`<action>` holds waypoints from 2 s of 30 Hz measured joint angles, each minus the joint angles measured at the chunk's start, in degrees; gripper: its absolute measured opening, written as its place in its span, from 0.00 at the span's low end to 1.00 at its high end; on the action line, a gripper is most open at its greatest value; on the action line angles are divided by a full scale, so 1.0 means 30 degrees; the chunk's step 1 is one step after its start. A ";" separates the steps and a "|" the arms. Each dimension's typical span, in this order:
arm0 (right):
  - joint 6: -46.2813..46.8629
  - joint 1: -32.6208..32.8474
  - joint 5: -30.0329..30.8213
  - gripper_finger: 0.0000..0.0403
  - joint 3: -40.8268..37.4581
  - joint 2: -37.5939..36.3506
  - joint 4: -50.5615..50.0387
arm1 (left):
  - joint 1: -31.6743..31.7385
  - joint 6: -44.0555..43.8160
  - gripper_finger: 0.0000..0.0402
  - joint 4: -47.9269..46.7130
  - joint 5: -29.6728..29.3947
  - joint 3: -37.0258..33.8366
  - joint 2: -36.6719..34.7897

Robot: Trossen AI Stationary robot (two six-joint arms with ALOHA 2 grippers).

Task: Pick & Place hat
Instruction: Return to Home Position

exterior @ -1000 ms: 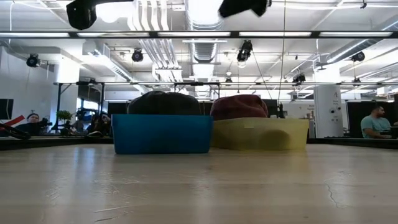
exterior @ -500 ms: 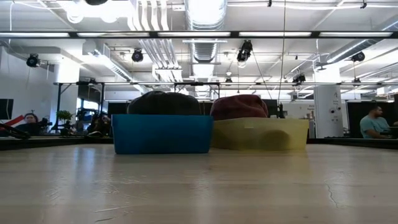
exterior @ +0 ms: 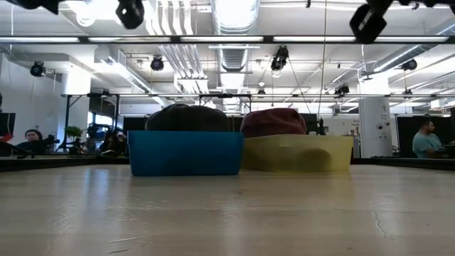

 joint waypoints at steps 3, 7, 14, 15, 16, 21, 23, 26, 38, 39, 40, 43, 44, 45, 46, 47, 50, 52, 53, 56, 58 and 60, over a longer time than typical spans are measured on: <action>-0.1078 0.0066 -0.0165 0.11 -0.1780 -0.1217 0.2641 | 0.1113 -0.0007 0.40 -0.0891 -0.0392 -0.0977 -0.1510; -0.1970 0.0022 0.0636 0.11 -0.3787 -0.2287 0.4976 | 0.1263 -0.0407 0.40 0.0313 -0.0447 -0.3418 -0.2992; -0.2052 0.0031 0.3015 0.11 -0.5752 -0.3425 0.5322 | 0.1299 -0.1327 0.40 0.3980 -0.0730 -0.7783 -0.5037; -0.2091 0.0044 0.3211 0.11 -0.5972 -0.3505 0.5305 | 0.1299 -0.1547 0.40 0.4074 -0.0938 -0.8210 -0.5353; -0.2074 0.0051 0.3527 0.11 -0.6163 -0.3561 0.5313 | 0.1299 -0.1782 0.40 0.4035 -0.1100 -0.8596 -0.5610; -0.2062 0.0036 0.4286 0.11 -0.6803 -0.3565 0.5315 | 0.1299 -0.2342 0.40 0.4023 -0.1242 -0.9873 -0.6677; -0.2062 0.0036 0.4376 0.11 -0.7032 -0.3619 0.5378 | 0.1292 -0.2148 0.40 0.4119 -0.1405 -1.0119 -0.7028; -0.1072 0.0041 0.4383 0.11 -0.7587 -0.3631 0.5312 | 0.1292 -0.1813 0.40 0.4104 -0.1533 -1.0477 -0.7476; -0.0348 0.0044 0.1062 0.11 -0.8103 -0.3623 0.5273 | 0.1292 -0.0789 0.40 0.3508 -0.1538 -1.1109 -0.7908; -0.0430 0.0044 0.0903 0.11 -0.8103 -0.3624 0.5266 | 0.1292 -0.0772 0.40 0.3344 -0.1538 -1.1135 -0.7908; -0.0509 0.0044 0.0865 0.11 -0.8103 -0.3624 0.5266 | 0.1292 -0.0797 0.40 0.3216 -0.1533 -1.1217 -0.7908; -0.0625 0.0044 0.0862 0.11 -0.8103 -0.3619 0.5255 | 0.1292 -0.1089 0.40 0.2464 -0.1533 -1.1420 -0.7901; -0.0622 0.0044 0.0866 0.11 -0.8103 -0.3603 0.5262 | 0.1292 -0.1272 0.40 0.1901 -0.1540 -1.1420 -0.7904; -0.0627 0.0044 0.0869 0.11 -0.8103 -0.3580 0.5259 | 0.1292 -0.1340 0.40 0.1784 -0.1540 -1.1420 -0.7901; -0.0627 0.0044 0.0869 0.11 -0.8103 -0.3565 0.5251 | 0.1292 -0.1352 0.40 0.1702 -0.1540 -1.1427 -0.7901; -0.0627 0.0044 0.0869 0.11 -0.8103 -0.3565 0.5230 | 0.1292 -0.1355 0.40 0.1464 -0.1547 -1.1427 -0.7901; -0.0627 0.0044 0.0869 0.11 -0.8103 -0.3565 0.5237 | 0.1292 -0.1362 0.40 0.1210 -0.1547 -1.1430 -0.7901; -0.0677 0.0044 0.0869 0.11 -0.8103 -0.3565 0.5230 | 0.1292 -0.1370 0.40 0.1128 -0.1547 -1.1435 -0.7901; -0.0818 0.0044 0.0869 0.11 -0.8100 -0.3565 0.5230 | 0.1292 -0.1377 0.40 0.1127 -0.1547 -1.1435 -0.7901; -0.1071 0.0044 0.0869 0.11 -0.8095 -0.3565 0.5223 | 0.1292 -0.1389 0.40 0.1134 -0.1543 -1.1435 -0.7901; -0.1071 0.0044 0.0869 0.11 -0.8095 -0.3565 0.5222 | 0.1292 -0.1399 0.40 0.1134 -0.1547 -1.1442 -0.7901; -0.1071 0.0044 0.0869 0.11 -0.8095 -0.3565 0.5214 | 0.1292 -0.1406 0.40 0.1134 -0.1543 -1.1442 -0.7901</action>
